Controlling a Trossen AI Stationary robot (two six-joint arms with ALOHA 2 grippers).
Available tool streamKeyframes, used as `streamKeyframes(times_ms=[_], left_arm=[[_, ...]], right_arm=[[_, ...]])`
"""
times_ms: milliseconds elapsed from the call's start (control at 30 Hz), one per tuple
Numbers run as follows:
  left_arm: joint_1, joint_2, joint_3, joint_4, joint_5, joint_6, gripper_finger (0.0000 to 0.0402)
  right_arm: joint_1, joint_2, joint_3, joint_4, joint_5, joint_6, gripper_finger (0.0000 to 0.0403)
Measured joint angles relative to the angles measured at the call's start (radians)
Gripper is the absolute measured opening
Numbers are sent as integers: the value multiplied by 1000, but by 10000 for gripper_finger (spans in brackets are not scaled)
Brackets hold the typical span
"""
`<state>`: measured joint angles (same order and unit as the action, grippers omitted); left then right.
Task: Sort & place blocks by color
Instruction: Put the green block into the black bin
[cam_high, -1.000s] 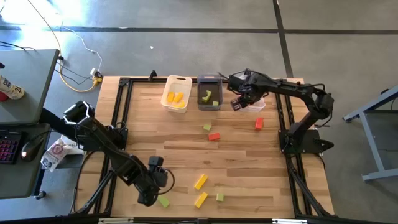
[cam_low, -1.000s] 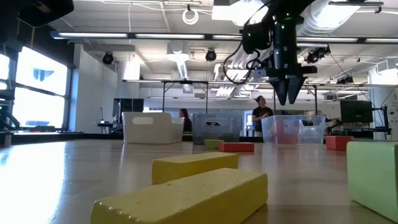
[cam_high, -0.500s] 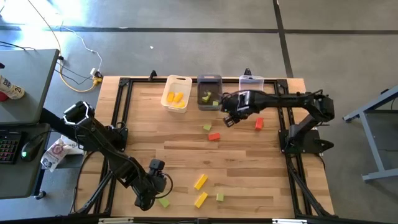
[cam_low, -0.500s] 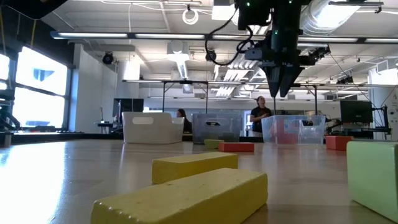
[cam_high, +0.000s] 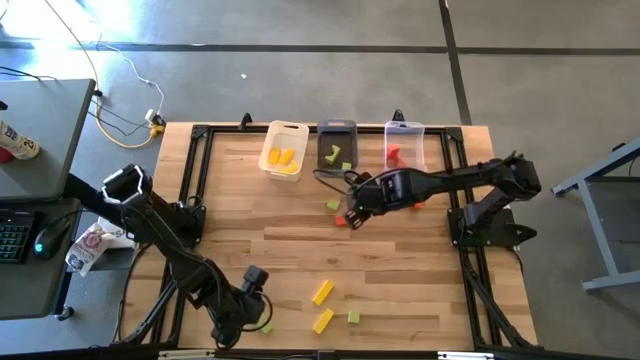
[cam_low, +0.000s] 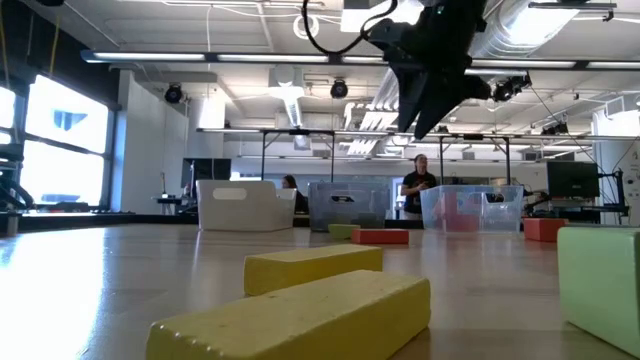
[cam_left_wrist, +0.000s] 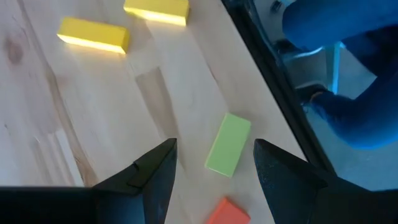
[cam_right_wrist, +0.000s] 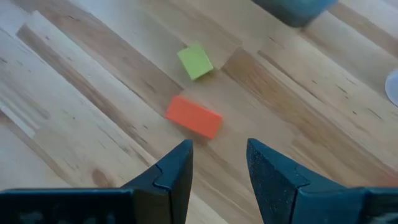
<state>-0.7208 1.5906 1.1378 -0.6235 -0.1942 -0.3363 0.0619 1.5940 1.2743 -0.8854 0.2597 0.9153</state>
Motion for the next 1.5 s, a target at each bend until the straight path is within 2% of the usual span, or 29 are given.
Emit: streamKeyframes(times_ms=[633, 1067, 1167, 1400, 1500], left_arm=[[-8, 244, 0, 74, 58, -1, 200], [-7, 296, 0, 107, 70, -3, 197], [-5, 296, 0, 105, 71, -1, 180], [22, 310, 5, 111, 82, 22, 102], [39, 325, 6, 113, 103, 32, 89]], right_arm=[[37, 0, 0, 5, 28, 12, 138], [44, 0, 0, 13, 27, 12, 138], [59, 0, 0, 22, 25, 12, 138], [124, 0, 0, 73, 25, 12, 138], [154, 0, 0, 103, 25, 12, 138]])
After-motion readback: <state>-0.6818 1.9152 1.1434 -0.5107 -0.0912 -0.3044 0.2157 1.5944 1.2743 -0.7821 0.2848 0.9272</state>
